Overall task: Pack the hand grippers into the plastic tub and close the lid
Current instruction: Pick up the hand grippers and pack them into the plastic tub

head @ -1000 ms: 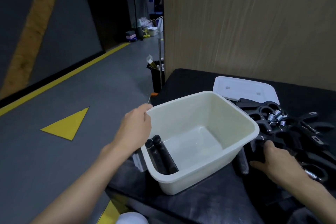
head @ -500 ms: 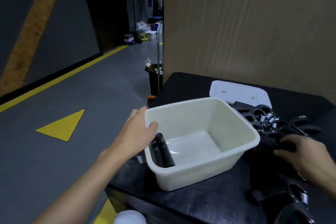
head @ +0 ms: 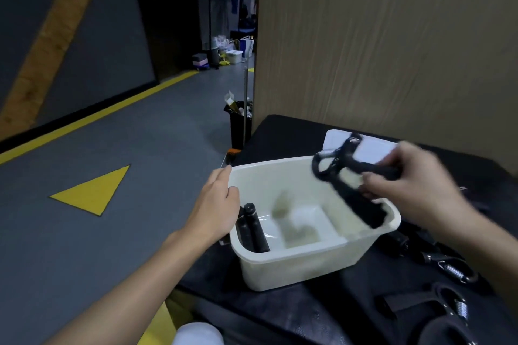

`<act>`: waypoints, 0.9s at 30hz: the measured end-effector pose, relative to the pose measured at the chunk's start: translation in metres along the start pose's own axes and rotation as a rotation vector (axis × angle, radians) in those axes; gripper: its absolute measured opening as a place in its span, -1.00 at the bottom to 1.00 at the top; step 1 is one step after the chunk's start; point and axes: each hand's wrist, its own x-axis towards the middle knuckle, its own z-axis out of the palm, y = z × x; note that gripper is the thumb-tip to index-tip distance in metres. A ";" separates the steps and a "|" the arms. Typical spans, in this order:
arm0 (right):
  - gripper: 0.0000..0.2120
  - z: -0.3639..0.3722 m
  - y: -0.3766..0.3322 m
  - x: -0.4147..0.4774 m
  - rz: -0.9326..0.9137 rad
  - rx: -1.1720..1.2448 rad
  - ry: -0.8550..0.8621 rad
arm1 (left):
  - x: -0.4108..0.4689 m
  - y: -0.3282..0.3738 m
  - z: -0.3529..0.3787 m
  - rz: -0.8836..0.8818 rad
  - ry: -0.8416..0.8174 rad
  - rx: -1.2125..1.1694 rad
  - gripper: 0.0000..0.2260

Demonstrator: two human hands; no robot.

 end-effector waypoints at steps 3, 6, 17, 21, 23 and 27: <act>-0.80 0.040 -0.024 0.004 -0.117 -0.211 -0.182 | 0.000 -0.002 0.001 0.023 -0.001 0.027 -0.53; -0.85 0.069 -0.031 0.007 -0.215 -0.338 -0.289 | 0.000 -0.003 0.000 0.049 -0.018 0.041 -0.53; -0.85 0.123 -0.023 0.023 -0.110 -0.419 -0.561 | 0.001 -0.006 0.002 0.057 -0.022 0.050 -0.52; -0.85 0.128 -0.027 0.024 -0.028 -0.449 -0.679 | 0.002 -0.007 0.003 0.057 -0.024 0.053 -0.52; -0.82 0.129 -0.028 0.025 0.034 -0.445 -0.743 | 0.002 -0.007 0.003 0.056 -0.026 0.049 -0.52; -0.54 0.134 -0.022 0.030 0.151 -0.436 -0.837 | 0.001 -0.007 0.002 0.057 -0.021 0.052 -0.52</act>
